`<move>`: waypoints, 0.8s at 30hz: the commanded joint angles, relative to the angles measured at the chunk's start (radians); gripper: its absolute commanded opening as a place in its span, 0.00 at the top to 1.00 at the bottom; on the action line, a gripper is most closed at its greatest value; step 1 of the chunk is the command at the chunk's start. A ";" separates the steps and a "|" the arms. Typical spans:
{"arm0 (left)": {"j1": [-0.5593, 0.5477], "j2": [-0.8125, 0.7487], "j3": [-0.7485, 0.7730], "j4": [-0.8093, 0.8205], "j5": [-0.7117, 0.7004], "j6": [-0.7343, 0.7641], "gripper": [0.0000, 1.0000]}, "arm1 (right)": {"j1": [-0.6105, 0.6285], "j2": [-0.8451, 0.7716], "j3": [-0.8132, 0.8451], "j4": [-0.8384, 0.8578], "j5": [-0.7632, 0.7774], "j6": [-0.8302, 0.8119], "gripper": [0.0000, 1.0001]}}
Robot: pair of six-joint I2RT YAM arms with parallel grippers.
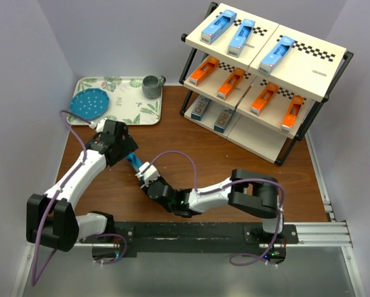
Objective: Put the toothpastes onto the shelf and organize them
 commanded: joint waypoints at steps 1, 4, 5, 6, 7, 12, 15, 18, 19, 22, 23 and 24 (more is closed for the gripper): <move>-0.005 -0.090 0.005 0.121 -0.039 0.121 0.10 | 0.001 -0.159 -0.052 -0.058 0.009 0.171 0.94; -0.005 -0.155 -0.020 0.196 -0.033 0.216 0.07 | -0.014 -0.245 -0.099 -0.113 0.002 0.255 0.95; -0.005 -0.182 -0.023 0.211 -0.027 0.265 0.06 | -0.024 -0.266 -0.113 -0.127 -0.004 0.283 0.95; -0.007 -0.192 -0.026 0.233 -0.021 0.293 0.06 | -0.049 -0.288 -0.128 -0.153 -0.022 0.341 0.95; -0.007 -0.198 -0.026 0.234 -0.018 0.320 0.05 | -0.062 -0.312 -0.157 -0.167 -0.030 0.375 0.95; -0.060 -0.253 -0.058 0.254 -0.068 0.445 0.02 | -0.160 -0.496 -0.279 -0.196 -0.071 0.576 0.94; -0.089 -0.296 -0.098 0.259 -0.108 0.469 0.00 | -0.209 -0.610 -0.363 -0.208 -0.076 0.669 0.94; -0.099 -0.331 -0.150 0.271 -0.130 0.479 0.00 | -0.254 -0.728 -0.470 -0.217 -0.065 0.775 0.93; -0.099 -0.338 -0.178 0.276 -0.137 0.475 0.00 | -0.264 -0.756 -0.493 -0.218 -0.056 0.804 0.93; -0.103 -0.351 -0.233 0.303 -0.142 0.460 0.00 | -0.301 -0.863 -0.578 -0.204 -0.018 0.887 0.92; -0.108 -0.350 -0.239 0.310 -0.137 0.462 0.00 | -0.310 -0.891 -0.596 -0.207 -0.005 0.922 0.92; -0.111 -0.348 -0.236 0.320 -0.134 0.463 0.00 | -0.327 -0.915 -0.633 -0.207 0.004 0.942 0.92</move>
